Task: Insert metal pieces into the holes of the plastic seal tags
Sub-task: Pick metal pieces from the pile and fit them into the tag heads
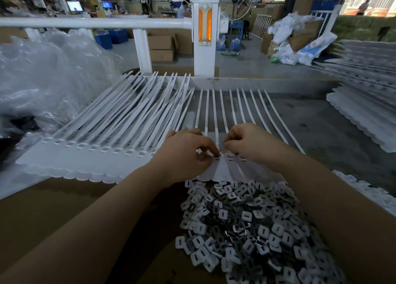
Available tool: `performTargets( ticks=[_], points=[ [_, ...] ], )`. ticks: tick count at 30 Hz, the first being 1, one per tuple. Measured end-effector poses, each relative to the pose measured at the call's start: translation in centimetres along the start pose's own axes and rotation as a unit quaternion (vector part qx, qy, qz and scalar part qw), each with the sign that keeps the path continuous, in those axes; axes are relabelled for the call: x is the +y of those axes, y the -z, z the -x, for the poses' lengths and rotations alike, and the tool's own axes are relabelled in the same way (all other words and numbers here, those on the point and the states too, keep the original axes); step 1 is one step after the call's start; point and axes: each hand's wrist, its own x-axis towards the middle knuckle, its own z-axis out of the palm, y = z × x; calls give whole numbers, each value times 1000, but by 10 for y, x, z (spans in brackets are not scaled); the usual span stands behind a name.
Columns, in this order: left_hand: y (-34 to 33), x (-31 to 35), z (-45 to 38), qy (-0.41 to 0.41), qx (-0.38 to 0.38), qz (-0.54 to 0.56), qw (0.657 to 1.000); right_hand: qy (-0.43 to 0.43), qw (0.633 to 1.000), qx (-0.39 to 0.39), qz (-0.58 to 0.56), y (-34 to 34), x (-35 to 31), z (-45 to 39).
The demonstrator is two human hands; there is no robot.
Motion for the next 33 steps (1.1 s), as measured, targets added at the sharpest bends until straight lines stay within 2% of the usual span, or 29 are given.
performTargets(
  ticks=[4, 9, 13, 17, 22, 33],
  points=[
    [1, -1, 0, 10, 10, 51, 999, -2, 1000, -4, -9, 0, 0, -1],
    [0, -1, 1, 0, -7, 28, 1000, 11, 999, -37, -11, 4, 1, 0],
    [0, -4, -2, 54, -12, 139, 989, 84, 984, -153, -22, 15, -7, 8],
    [1, -8, -6, 129, 29, 271, 954, 165, 951, -262, 11, 11, -22, 18],
    [2, -8, -6, 145, 38, 323, 934, 237, 932, -262, 79, -2, -33, 21],
    [3, -3, -5, 142, 34, 316, 937, 235, 930, -262, 107, -5, -34, 23]
  ],
)
